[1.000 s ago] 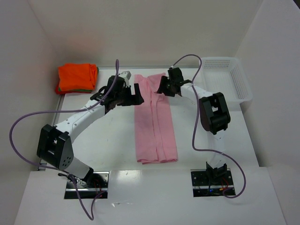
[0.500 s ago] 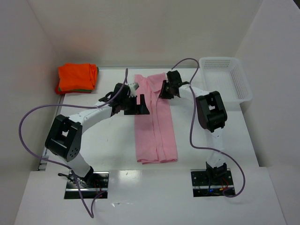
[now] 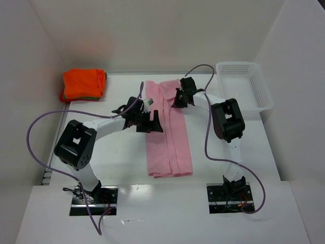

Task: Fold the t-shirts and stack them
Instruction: Rotate the tshirt 90 degrees

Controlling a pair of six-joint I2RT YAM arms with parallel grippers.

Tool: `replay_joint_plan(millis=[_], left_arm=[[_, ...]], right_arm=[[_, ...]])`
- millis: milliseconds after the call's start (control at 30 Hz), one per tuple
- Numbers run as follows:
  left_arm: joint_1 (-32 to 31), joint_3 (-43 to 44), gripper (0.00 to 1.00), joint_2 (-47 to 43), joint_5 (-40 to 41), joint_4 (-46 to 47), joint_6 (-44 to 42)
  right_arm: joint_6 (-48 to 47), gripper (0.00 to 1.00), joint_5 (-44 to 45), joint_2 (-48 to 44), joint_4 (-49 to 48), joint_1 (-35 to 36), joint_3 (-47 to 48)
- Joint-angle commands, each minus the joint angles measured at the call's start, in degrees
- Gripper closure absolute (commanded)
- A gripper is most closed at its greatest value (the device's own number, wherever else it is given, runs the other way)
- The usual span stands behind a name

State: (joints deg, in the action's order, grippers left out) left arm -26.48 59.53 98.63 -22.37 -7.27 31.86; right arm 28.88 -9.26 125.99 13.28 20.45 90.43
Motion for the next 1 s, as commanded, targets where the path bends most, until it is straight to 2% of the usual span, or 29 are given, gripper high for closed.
replay_joint_plan(millis=[0, 167, 233, 367, 467, 567, 700, 733, 767, 867, 967], left_arm=[[-0.15, -1.43, 0.06, 0.07, -1.54, 3.14, 0.22], [-0.15, -3.01, 0.06, 0.07, -2.06, 4.37, 0.22], [-0.15, -3.01, 0.06, 0.07, -2.06, 4.37, 0.22], [-0.15, -4.15, 0.06, -1.15, -2.06, 4.37, -0.30], [-0.15, -4.68, 0.06, -2.47, -1.01, 4.89, -0.30], [-0.15, -6.44, 0.06, -4.67, -0.49, 4.89, -0.30], [-0.15, -6.97, 0.05, -5.72, -0.48, 4.89, -0.30], [-0.15, -6.97, 0.05, -5.73, -0.48, 4.89, -0.30], [-0.15, -6.97, 0.05, -5.73, -0.48, 4.89, -0.30], [-0.15, -6.97, 0.05, -5.21, -0.48, 4.89, 0.22], [1.95, -6.97, 0.05, -7.57, -1.62, 4.37, 1.37]], right_arm=[[0.82, 1.00, -1.64, -2.50, -1.32, 0.65, 4.40], [2.14, 0.99, -3.30, -3.04, -1.94, 3.54, 6.86], [2.84, 0.95, -2.70, -3.04, -1.94, 5.39, 7.92], [3.99, 0.95, -2.70, -2.33, -2.47, 9.34, 9.14], [4.51, 0.90, -2.70, -0.14, -1.77, 12.67, 11.87], [3.28, 0.64, -2.08, 1.10, -0.45, 13.83, 14.06], [2.41, 0.52, 1.86, -0.83, 0.69, 13.83, 14.07], [1.10, 0.42, 3.61, -2.23, 1.22, 13.83, 14.07], [1.09, 0.37, 5.55, -2.94, 1.22, 13.83, 14.07], [0.56, 0.29, 9.33, -5.40, 1.75, 11.56, 14.07], [0.56, 0.29, 10.57, -6.02, 2.28, 8.04, 13.54]])
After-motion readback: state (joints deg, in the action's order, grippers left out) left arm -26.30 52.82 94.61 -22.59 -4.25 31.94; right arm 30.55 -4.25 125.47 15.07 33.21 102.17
